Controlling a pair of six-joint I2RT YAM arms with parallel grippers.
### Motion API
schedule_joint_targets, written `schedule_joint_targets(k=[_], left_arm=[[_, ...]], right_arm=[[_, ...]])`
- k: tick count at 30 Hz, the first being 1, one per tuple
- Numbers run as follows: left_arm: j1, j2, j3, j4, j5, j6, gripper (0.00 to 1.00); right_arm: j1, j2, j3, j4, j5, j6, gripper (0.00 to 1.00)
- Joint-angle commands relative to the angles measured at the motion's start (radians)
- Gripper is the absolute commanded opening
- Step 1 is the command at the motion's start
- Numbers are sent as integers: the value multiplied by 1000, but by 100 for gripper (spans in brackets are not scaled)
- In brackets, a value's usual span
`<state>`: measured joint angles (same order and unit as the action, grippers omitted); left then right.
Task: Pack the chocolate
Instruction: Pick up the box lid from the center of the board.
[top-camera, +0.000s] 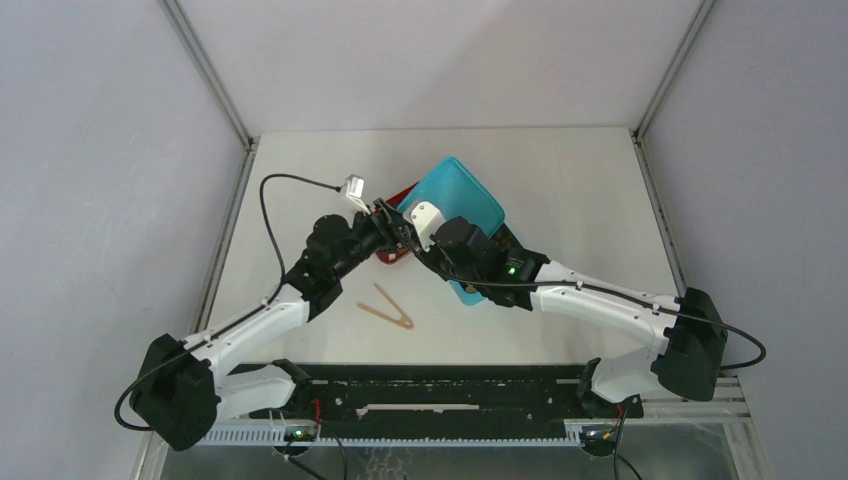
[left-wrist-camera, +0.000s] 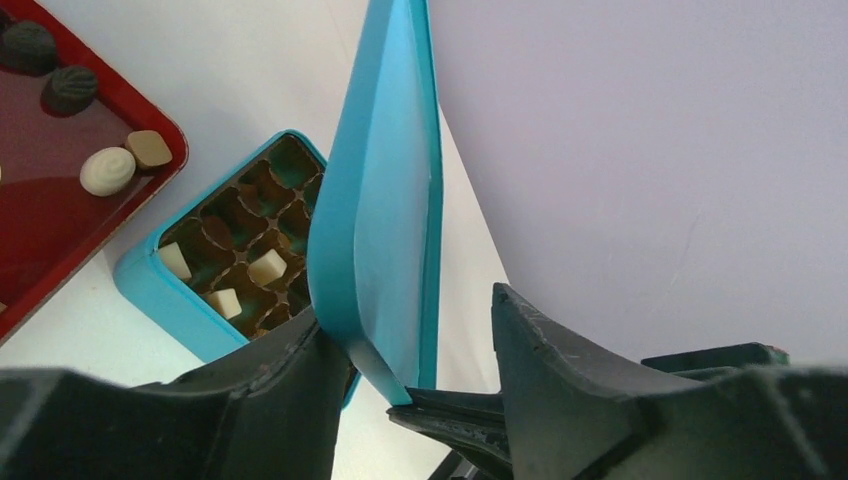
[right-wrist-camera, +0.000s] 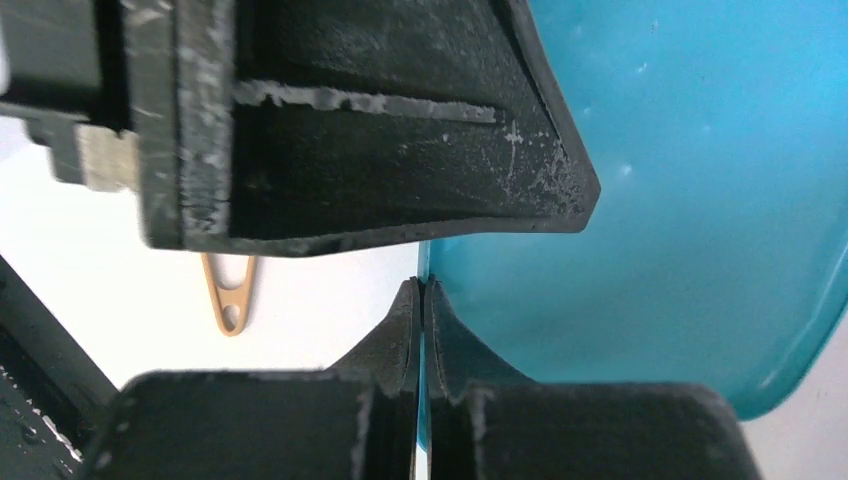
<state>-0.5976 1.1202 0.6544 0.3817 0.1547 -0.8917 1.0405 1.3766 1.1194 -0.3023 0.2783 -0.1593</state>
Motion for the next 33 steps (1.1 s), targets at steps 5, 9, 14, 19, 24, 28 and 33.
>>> schedule_joint_targets(k=[5,9,14,19,24,28,33], left_arm=[[-17,-1,32,40,-30,48,28],[-22,-28,44,24,-88,135,6],[-39,-45,114,-61,-136,285,0],[-85,-77,166,-121,-256,456,0],[-177,-91,221,-173,-393,686,0],[-225,-90,242,-178,-476,817,0],[-279,-67,274,-185,-555,970,0]], right_arm=[[20,-6,43,77,35,0,0],[20,-23,42,55,38,16,5],[3,-99,43,26,50,68,23],[-46,-193,43,4,24,165,48],[-130,-275,43,-8,-33,332,69],[-232,-340,42,-21,-99,494,79],[-301,-389,42,-14,-95,674,90]])
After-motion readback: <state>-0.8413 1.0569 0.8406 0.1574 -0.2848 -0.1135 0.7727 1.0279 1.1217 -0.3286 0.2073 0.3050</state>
